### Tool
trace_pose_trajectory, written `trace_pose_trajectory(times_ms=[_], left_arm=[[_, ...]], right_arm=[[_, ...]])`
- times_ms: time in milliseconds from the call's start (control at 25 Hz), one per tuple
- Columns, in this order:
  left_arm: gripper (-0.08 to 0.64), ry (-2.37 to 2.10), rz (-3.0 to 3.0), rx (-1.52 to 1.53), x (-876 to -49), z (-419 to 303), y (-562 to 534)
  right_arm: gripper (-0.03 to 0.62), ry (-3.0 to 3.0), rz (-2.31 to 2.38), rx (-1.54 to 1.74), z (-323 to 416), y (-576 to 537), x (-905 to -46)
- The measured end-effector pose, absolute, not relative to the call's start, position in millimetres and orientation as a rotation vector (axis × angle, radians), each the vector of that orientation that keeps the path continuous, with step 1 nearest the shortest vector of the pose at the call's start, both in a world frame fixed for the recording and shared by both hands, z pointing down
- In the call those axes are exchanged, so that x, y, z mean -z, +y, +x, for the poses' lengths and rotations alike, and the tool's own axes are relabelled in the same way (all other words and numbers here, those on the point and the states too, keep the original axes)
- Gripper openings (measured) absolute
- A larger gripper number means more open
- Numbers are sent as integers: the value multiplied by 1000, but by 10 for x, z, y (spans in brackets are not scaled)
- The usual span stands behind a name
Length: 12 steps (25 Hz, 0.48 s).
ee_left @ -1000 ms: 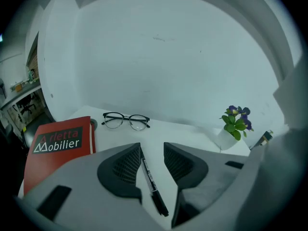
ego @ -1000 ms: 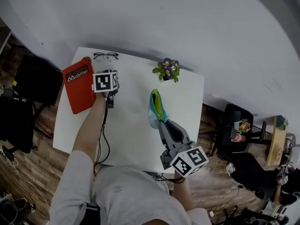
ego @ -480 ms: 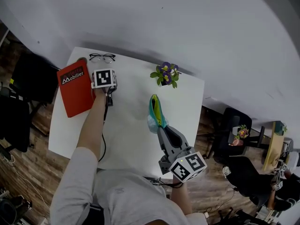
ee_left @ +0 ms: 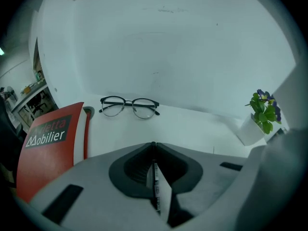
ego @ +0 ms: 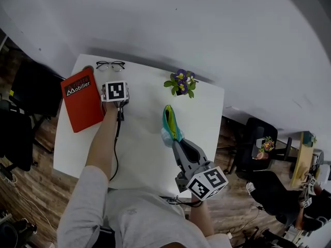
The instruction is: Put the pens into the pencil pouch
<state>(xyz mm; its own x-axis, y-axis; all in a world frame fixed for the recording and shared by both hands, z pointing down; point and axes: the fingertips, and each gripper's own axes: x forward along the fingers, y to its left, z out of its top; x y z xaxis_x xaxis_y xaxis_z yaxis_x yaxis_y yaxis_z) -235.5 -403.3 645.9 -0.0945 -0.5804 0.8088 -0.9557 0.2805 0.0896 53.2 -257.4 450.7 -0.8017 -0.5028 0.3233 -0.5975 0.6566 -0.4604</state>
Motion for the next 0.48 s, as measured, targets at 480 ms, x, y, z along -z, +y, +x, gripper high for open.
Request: trace_pose_trajectory(times_ms=[480], left_arm=[[52, -1818, 1814, -344, -5415, -2000, -4000]], right_arm=[[61, -2744, 897, -836, 343, -2534, -4435]])
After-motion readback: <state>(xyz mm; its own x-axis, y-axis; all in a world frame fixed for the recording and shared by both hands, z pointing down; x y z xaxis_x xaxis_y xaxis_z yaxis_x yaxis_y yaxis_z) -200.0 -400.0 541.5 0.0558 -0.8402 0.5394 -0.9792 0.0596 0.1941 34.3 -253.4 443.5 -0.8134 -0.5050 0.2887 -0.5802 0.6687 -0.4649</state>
